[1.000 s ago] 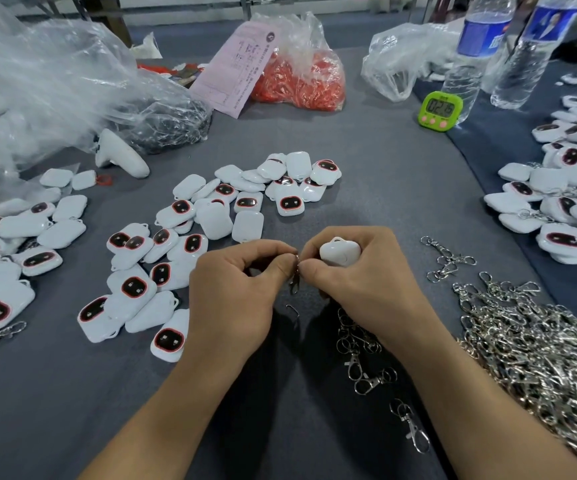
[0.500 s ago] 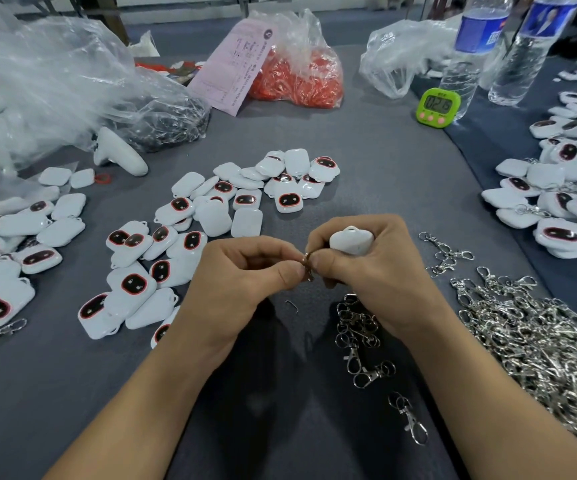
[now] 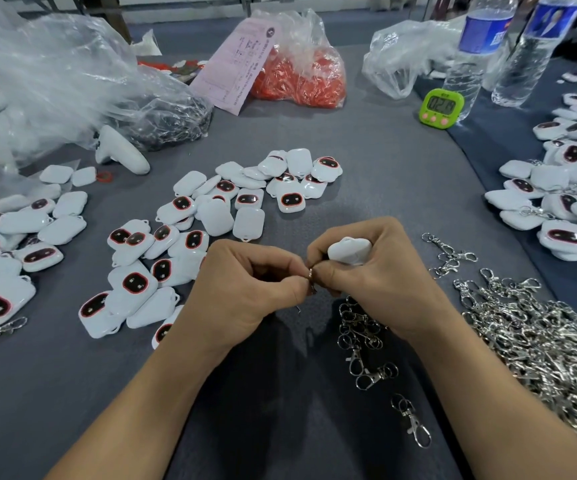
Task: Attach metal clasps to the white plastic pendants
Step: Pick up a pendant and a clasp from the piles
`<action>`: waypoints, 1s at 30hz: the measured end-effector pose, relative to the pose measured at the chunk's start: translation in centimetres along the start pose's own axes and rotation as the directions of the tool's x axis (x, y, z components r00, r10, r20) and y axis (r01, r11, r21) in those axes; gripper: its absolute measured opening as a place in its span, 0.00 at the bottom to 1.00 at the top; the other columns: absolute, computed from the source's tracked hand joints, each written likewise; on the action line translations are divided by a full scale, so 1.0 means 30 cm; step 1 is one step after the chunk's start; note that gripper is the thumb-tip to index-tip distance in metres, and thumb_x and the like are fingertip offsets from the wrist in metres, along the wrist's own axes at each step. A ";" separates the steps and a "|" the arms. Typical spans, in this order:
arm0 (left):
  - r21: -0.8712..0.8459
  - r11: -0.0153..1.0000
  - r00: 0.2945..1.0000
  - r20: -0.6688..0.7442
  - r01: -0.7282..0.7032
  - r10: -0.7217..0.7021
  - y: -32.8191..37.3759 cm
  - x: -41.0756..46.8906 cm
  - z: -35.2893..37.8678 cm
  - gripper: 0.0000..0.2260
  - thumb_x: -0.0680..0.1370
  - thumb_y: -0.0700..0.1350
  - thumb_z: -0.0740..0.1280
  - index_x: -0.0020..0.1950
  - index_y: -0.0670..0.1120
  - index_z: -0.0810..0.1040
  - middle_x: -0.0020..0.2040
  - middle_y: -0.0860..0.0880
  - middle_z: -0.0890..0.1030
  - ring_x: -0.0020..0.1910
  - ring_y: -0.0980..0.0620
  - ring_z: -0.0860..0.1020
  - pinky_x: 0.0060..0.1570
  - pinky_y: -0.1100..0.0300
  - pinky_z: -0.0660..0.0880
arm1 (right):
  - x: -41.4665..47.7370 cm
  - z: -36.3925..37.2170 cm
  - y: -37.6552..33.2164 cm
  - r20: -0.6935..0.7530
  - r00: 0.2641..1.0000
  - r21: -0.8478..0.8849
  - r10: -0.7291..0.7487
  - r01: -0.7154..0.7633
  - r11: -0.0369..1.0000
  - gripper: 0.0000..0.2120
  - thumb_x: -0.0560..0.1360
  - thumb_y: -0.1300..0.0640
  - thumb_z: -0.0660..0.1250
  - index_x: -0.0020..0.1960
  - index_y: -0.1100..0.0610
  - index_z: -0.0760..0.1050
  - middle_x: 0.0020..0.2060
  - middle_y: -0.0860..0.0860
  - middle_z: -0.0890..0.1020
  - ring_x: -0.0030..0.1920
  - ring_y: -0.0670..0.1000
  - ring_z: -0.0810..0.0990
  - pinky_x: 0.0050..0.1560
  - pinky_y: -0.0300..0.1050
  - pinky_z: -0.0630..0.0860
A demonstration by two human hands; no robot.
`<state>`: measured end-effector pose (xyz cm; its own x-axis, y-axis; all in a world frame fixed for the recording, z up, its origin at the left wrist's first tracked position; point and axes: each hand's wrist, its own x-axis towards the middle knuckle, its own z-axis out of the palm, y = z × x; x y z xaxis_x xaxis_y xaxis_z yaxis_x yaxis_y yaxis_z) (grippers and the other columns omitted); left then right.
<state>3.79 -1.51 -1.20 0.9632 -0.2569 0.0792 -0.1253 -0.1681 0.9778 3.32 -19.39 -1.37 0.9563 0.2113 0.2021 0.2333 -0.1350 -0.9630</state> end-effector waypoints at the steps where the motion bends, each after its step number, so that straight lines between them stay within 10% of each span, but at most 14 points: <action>1: 0.010 1.000 1.000 -0.011 0.005 -0.004 0.001 0.000 0.002 0.05 0.65 0.39 0.73 0.37 0.47 0.86 0.34 0.42 0.85 0.34 0.52 0.80 0.36 0.63 0.76 | 0.001 0.000 0.000 -0.002 1.000 -0.024 -0.012 0.012 1.000 0.09 0.70 0.72 0.69 0.35 0.60 0.80 0.30 0.62 0.77 0.31 0.50 0.70 0.31 0.49 0.65; 16: -0.064 0.981 0.981 -0.049 0.185 -0.188 -0.009 0.007 0.023 0.06 0.63 0.42 0.67 0.31 0.45 0.84 0.31 0.45 0.83 0.28 0.54 0.77 0.27 0.68 0.69 | -0.011 0.015 0.003 -0.087 0.986 -0.212 -0.139 0.118 0.970 0.11 0.71 0.70 0.74 0.37 0.55 0.84 0.33 0.47 0.83 0.35 0.44 0.80 0.39 0.33 0.72; 20: 0.183 0.977 0.962 -0.267 0.109 -0.057 -0.009 -0.004 0.031 0.03 0.64 0.45 0.70 0.33 0.50 0.84 0.29 0.50 0.82 0.27 0.56 0.76 0.31 0.60 0.74 | 0.003 0.027 0.021 -0.206 0.978 -0.267 0.040 -0.095 0.959 0.08 0.70 0.62 0.74 0.37 0.50 0.84 0.30 0.45 0.82 0.31 0.42 0.78 0.35 0.36 0.72; 25: 0.744 0.664 0.911 -0.322 0.075 0.258 -0.017 -0.019 0.006 0.03 0.72 0.51 0.72 0.39 0.55 0.83 0.31 0.56 0.80 0.34 0.55 0.78 0.35 0.57 0.74 | 0.017 0.019 0.048 -0.257 0.944 -0.292 0.206 -0.279 0.915 0.14 0.66 0.53 0.71 0.49 0.42 0.76 0.33 0.43 0.81 0.31 0.42 0.77 0.34 0.36 0.71; 30: 0.916 0.401 0.905 -0.162 -0.010 0.393 -0.023 -0.014 0.023 0.05 0.66 0.50 0.79 0.37 0.53 0.85 0.29 0.53 0.79 0.33 0.49 0.77 0.33 0.63 0.57 | 0.025 0.025 0.060 -0.263 0.944 -0.259 0.199 -0.268 0.928 0.11 0.68 0.54 0.65 0.48 0.43 0.69 0.40 0.48 0.84 0.39 0.51 0.83 0.38 0.47 0.77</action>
<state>3.30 -1.94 -2.05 0.8610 -0.1444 0.4877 -0.2782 -0.9364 0.2138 4.32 -18.74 -3.08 0.9956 -0.0822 0.0459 0.0058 -0.4329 -0.9014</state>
